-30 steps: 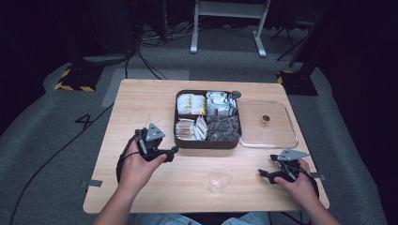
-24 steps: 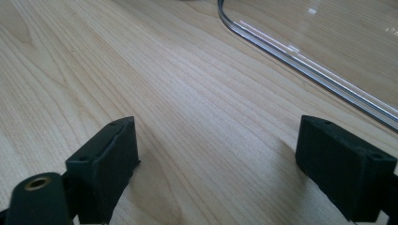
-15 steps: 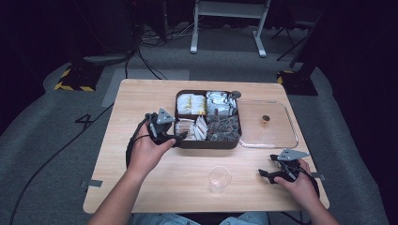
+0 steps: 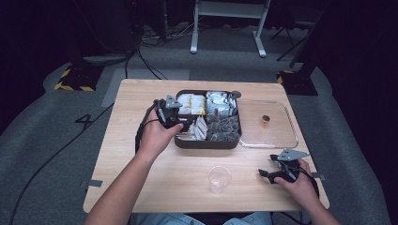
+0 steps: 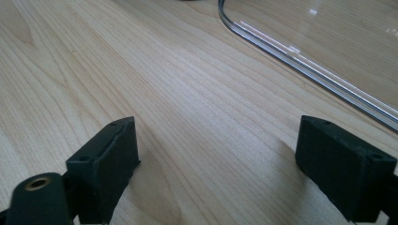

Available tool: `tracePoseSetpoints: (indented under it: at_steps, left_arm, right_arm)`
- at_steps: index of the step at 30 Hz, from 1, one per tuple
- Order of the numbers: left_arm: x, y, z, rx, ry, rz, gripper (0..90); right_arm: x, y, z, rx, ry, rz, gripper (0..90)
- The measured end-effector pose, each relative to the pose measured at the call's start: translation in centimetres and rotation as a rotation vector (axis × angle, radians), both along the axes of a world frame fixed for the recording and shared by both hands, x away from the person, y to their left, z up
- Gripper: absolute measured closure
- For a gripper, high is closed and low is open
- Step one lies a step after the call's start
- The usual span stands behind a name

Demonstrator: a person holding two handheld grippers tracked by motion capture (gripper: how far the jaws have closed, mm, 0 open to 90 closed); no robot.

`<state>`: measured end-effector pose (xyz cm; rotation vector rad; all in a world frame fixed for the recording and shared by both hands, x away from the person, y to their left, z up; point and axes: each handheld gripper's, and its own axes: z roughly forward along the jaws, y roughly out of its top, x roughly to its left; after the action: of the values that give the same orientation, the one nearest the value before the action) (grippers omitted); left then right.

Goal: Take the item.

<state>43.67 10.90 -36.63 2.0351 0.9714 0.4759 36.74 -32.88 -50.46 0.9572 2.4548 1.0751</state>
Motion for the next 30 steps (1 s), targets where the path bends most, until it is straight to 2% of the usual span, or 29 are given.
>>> tracePoseSetpoints:
  at_steps: [3, 10, 11, 12, 13, 15, 17, 18, 21, 25, 30]
  left_arm:
    - [0.8, -0.5, 0.0, 0.002, -0.012, 0.013, 31.5]
    - [2.9, -1.8, -0.3, 0.003, 0.001, 0.030, 32.7]
    - [3.6, -2.1, -0.5, 0.003, -0.002, 0.031, 33.1]
    - [3.6, -2.1, -0.5, 0.003, -0.002, 0.031, 33.4]
    - [4.4, -2.4, -0.8, 0.004, -0.006, 0.026, 33.8]
    - [4.8, -2.6, -0.9, -0.002, -0.005, 0.027, 36.5]
    - [5.9, -2.9, -1.3, -0.009, 0.003, 0.042, 36.6]
    - [5.9, -2.9, -1.3, -0.009, 0.003, 0.042, 37.8]
    - [7.7, -3.3, -2.4, -0.014, 0.059, 0.043, 40.5]
    - [9.5, -3.7, -3.4, -0.031, 0.105, 0.037, 41.5]
    - [11.1, -3.9, -4.4, 0.003, 0.134, 0.034, 41.8]
  right_arm:
    - [0.0, 0.0, 0.0, 0.000, 0.000, 0.000, 13.5]
    - [0.0, 0.0, 0.0, 0.000, 0.000, 0.000, 13.6]
    - [0.0, 0.0, 0.0, 0.000, 0.000, 0.000, 13.5]
    - [0.0, 0.0, 0.0, 0.000, 0.000, 0.000, 13.5]
    - [0.0, 0.0, 0.0, 0.000, 0.000, 0.000, 13.5]
    - [0.0, 0.0, 0.0, 0.000, 0.000, 0.000, 13.5]
    - [0.0, 0.0, 0.0, 0.000, 0.000, 0.002, 13.6]
    - [0.0, 0.0, 0.0, 0.000, 0.000, 0.003, 13.6]
    - [0.0, 0.0, 0.0, 0.000, 0.000, 0.004, 13.6]
    - [0.0, 0.0, 0.0, 0.000, -0.001, 0.005, 13.7]
    - [0.0, 0.0, 0.0, 0.000, -0.001, 0.007, 13.7]
